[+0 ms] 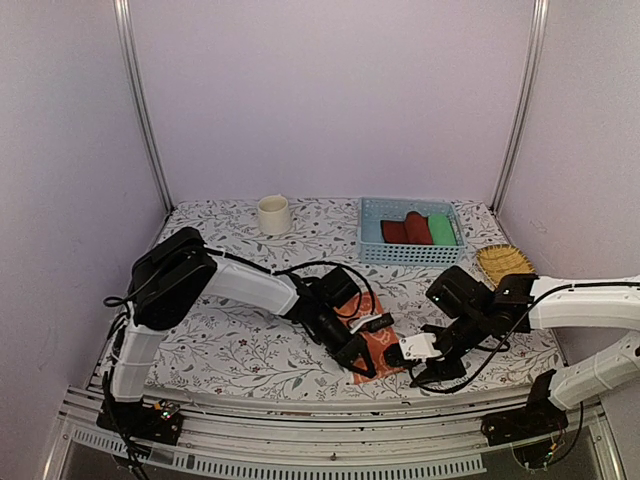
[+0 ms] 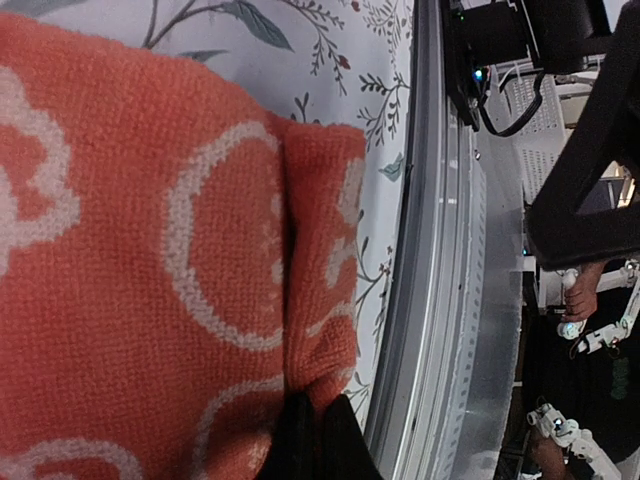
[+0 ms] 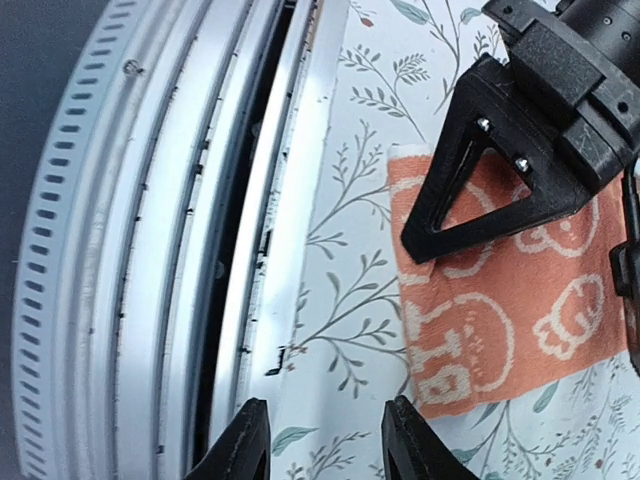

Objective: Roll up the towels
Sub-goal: Roll the towel at the center of the board.

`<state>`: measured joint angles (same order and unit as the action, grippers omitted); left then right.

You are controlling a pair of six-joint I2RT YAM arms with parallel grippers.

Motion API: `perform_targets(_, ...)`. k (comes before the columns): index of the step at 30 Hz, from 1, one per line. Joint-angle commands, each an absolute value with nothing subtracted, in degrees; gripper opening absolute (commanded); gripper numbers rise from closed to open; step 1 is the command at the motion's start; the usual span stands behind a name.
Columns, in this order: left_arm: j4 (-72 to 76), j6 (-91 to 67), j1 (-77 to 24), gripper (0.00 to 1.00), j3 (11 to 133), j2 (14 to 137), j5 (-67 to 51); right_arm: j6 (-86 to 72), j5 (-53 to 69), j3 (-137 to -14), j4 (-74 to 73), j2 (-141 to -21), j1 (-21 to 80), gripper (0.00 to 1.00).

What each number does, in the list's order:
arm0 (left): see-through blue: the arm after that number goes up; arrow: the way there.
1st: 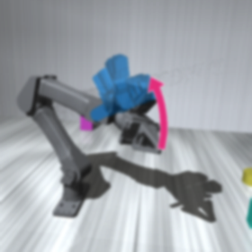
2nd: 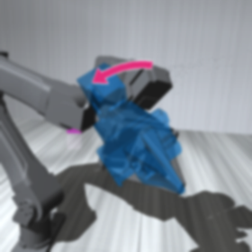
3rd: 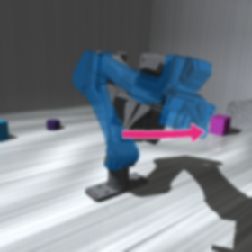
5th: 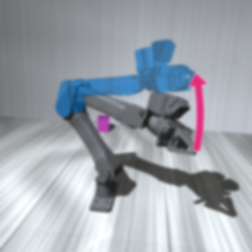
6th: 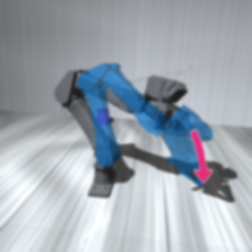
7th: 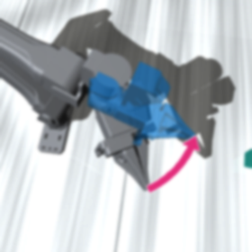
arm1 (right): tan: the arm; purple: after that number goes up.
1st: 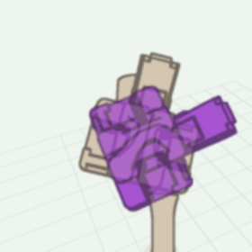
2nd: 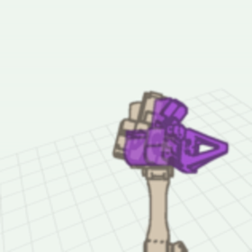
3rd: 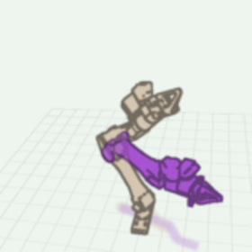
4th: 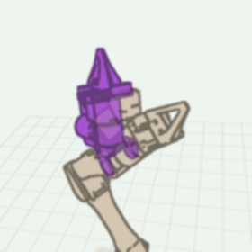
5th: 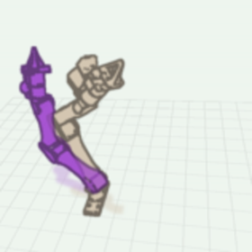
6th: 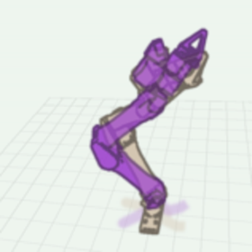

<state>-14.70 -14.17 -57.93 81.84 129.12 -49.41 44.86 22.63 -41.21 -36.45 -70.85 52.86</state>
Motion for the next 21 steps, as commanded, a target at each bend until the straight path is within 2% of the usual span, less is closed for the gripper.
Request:
perform_targets(1, -16.3, -19.4, -56.8, 0.0, 79.2, 132.1, -51.1, 46.8, 9.4, -40.9, -24.1, -75.4, 56.0, 0.41)
perform_targets(15, -11.9, -21.3, -55.1, 0.0, 76.4, 132.7, -52.8, 50.1, 9.0, -41.5, -16.5, -88.3, 58.8, 0.4)
perform_targets(18, -11.7, -21.3, -54.8, 0.0, 76.4, 132.7, -53.0, 50.1, 8.5, -41.6, -16.0, -90.1, 59.0, 0.34)
perform_targets(21, -11.2, -21.2, -54.2, 0.0, 75.9, 131.8, -52.7, 50.3, 9.7, -42.1, -17.5, -91.1, 59.0, 0.18)
